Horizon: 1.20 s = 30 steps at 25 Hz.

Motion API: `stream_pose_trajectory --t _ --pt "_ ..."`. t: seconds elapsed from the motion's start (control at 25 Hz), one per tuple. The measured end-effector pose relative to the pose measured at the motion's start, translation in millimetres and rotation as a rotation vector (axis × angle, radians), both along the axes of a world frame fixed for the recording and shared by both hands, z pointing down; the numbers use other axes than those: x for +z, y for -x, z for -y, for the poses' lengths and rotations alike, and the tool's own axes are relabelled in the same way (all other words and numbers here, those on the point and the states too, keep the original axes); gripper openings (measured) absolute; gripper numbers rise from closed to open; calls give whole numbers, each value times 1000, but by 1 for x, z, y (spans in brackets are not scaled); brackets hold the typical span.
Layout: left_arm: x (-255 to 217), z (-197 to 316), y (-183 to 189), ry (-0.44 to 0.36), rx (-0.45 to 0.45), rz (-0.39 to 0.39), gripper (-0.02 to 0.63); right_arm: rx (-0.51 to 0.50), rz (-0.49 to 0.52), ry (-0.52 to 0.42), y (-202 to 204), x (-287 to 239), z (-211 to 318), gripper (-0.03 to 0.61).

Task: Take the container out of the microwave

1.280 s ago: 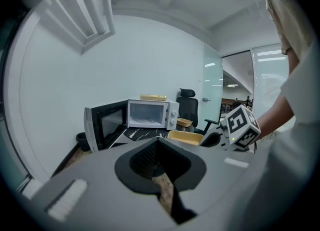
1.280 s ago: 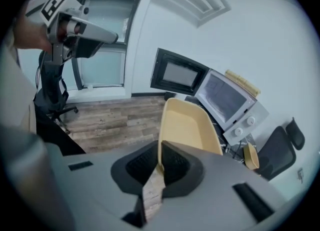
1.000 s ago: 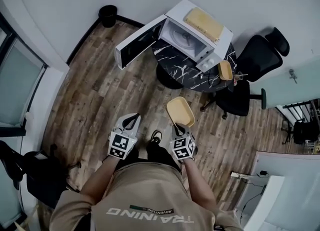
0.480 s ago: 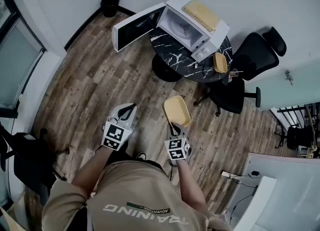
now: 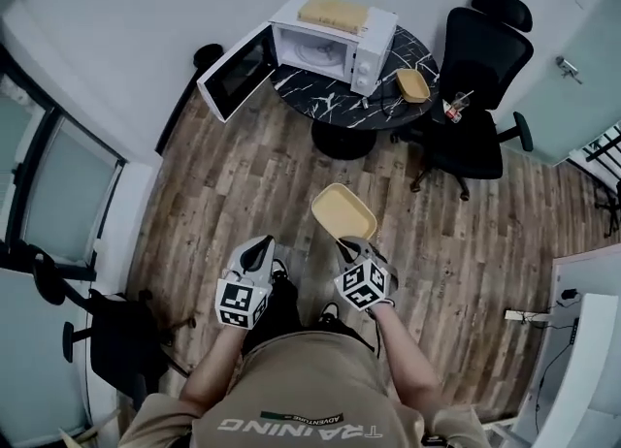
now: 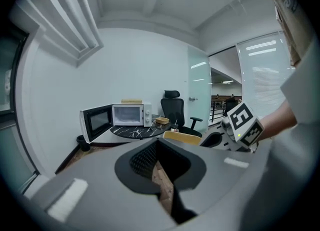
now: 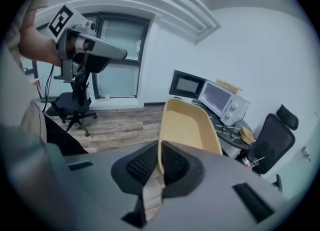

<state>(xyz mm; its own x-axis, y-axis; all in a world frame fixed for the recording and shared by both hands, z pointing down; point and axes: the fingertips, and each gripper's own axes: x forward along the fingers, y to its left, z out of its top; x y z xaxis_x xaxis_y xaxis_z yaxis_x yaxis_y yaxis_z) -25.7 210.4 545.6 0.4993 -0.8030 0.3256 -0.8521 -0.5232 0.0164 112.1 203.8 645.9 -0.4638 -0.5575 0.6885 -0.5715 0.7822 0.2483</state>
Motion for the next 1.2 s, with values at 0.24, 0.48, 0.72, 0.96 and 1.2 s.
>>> stream_pose_trajectory --t 0.24,0.48,0.72,0.96,1.2 --pt "1 -40 -7 19 -4 42 2 -20 46 17 1 -1 -25 11" --pt "-21 -40 -13 -23 28 27 2 -6 45 6 2 -18 -29 11" --pt "-35 -39 -3 -66 46 10 2 -4 35 -19 16 -29 -26 11" --pt "-43 -34 -2 -85 65 -8 2 6 23 15 21 -20 -31 11" --pt "-39 -18 -4 -68 87 -24 2 40 31 18 19 -23 -18 11"
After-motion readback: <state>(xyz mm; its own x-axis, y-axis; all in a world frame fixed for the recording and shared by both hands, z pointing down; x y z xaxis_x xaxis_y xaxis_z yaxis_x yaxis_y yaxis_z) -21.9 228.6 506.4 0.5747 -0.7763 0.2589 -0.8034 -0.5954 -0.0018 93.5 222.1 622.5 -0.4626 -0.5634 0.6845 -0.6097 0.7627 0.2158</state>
